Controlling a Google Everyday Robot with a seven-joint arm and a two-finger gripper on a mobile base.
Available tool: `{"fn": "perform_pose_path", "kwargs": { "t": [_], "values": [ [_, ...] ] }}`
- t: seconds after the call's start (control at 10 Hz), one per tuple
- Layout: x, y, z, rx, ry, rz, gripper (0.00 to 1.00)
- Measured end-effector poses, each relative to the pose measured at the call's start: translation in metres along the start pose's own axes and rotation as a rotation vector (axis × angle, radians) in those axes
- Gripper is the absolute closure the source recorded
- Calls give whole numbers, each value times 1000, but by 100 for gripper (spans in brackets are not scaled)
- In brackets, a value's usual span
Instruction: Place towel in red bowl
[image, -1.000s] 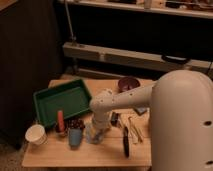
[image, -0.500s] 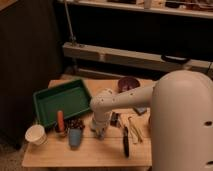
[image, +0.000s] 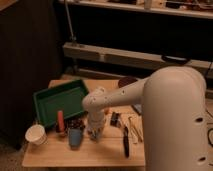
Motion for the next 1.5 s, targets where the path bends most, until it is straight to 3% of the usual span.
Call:
{"fn": "perform_pose_path", "kwargs": {
  "t": [0.4,0.7,0.9,1.2,1.5],
  "values": [
    [-22,3,-77,99,-15,10,100],
    [-34,-2,-126,132,-55,13,100],
    [-31,-2,-145,121,-92,13,100],
    [-22,2,-147,95,-137,11,100],
    [-23,3,-157,148,-140,12,100]
  ]
}}
